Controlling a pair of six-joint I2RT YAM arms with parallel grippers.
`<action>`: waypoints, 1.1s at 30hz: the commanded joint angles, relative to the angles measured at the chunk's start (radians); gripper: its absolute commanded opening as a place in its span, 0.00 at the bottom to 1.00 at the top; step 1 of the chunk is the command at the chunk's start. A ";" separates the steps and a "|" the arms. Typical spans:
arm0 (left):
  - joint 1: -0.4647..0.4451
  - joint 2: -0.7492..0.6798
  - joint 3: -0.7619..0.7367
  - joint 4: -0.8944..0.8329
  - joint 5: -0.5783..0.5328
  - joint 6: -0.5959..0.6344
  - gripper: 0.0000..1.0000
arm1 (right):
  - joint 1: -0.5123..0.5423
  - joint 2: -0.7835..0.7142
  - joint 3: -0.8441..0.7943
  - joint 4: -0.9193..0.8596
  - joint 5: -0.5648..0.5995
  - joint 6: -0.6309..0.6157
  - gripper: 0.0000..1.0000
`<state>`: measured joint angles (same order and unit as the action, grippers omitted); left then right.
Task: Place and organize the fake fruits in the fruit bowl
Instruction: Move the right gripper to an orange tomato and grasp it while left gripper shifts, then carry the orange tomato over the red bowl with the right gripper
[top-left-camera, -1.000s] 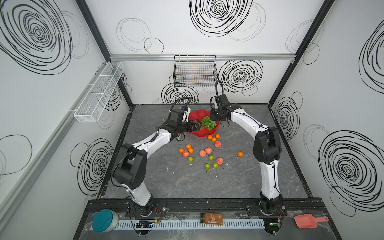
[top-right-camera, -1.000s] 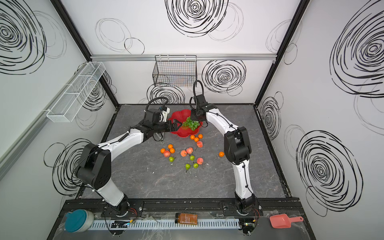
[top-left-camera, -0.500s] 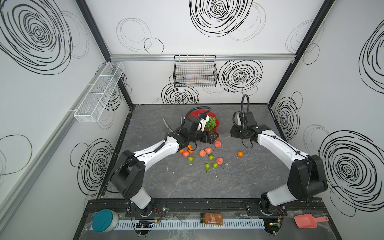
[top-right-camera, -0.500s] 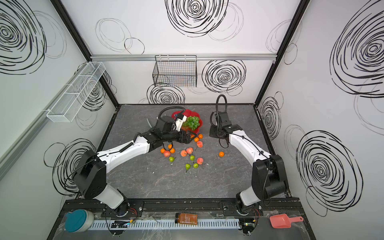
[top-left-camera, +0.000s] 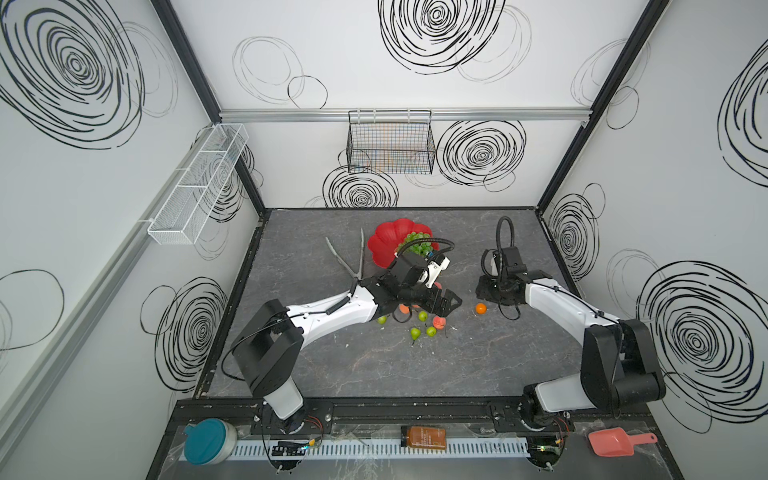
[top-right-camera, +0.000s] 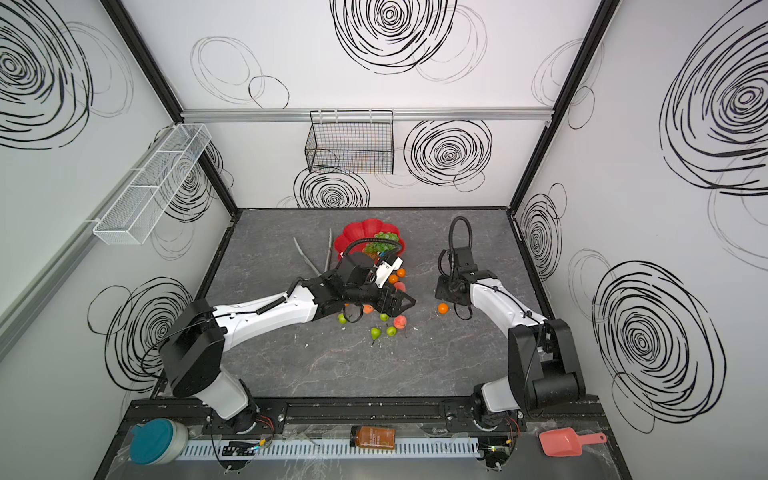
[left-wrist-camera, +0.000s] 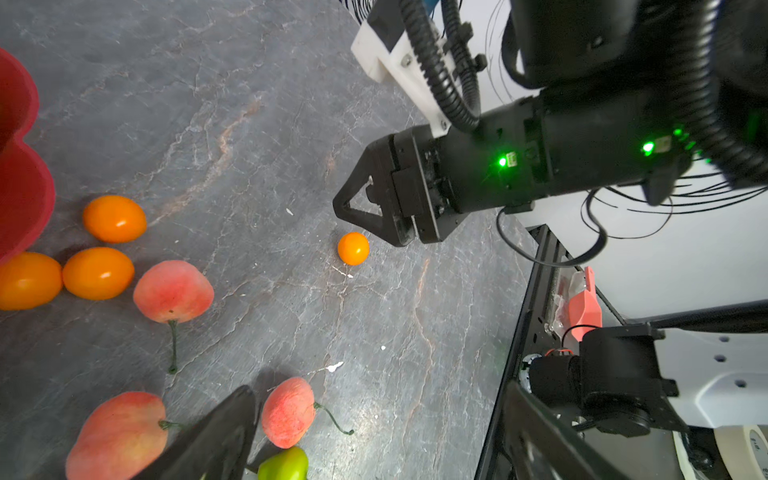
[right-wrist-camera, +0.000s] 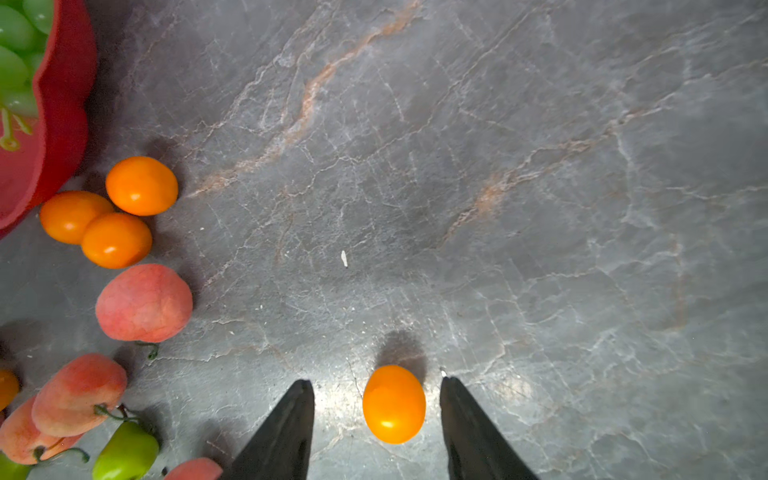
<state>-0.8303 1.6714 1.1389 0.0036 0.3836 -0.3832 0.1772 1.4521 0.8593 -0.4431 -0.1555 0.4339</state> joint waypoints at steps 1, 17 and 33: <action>-0.006 0.028 0.011 0.036 0.031 -0.004 0.96 | -0.001 0.034 -0.005 -0.003 -0.016 -0.017 0.53; -0.005 0.052 0.039 -0.006 0.007 0.011 0.96 | 0.004 0.139 0.007 -0.049 0.001 -0.050 0.51; 0.010 0.054 0.055 -0.020 0.008 0.006 0.96 | 0.047 0.175 0.023 -0.071 0.019 -0.048 0.39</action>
<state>-0.8291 1.7184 1.1580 -0.0277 0.3916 -0.3840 0.2100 1.6135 0.8631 -0.4717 -0.1543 0.3855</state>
